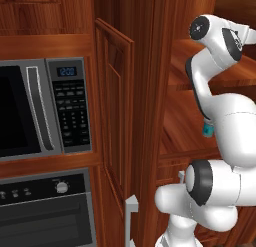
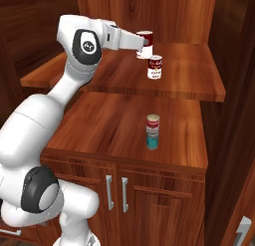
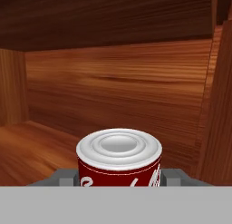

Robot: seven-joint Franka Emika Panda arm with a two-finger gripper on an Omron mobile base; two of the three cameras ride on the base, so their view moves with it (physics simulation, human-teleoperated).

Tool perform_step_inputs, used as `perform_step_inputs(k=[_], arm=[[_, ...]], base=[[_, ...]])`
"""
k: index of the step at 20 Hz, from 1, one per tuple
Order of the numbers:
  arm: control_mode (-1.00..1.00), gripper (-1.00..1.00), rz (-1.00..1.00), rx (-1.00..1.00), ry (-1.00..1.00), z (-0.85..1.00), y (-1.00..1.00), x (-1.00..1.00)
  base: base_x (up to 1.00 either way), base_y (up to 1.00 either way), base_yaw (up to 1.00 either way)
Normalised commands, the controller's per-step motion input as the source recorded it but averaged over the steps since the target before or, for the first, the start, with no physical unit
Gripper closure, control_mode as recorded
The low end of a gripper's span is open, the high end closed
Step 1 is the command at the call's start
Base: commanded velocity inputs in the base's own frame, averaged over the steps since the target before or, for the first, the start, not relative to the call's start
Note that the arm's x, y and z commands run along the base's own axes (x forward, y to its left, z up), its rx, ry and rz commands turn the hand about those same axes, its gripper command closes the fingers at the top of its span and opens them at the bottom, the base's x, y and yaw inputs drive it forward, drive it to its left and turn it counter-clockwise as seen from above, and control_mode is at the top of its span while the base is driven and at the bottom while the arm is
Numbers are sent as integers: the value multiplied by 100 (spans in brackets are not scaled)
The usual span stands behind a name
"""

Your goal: Stack two cans on top of the other two cans in the cabinet.

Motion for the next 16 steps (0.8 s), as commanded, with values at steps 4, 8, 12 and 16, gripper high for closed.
perform_step_inputs(k=[4,8,12,16], arm=[[-100,100,0,1,0,-7,-7,34],[-100,100,0,2,0,-3,0,28],[-100,100,0,0,0,-2,0,25],[-100,100,0,0,0,-8,-7,30]], base=[[0,0,0],[0,0,0],[0,0,0],[0,0,0]])
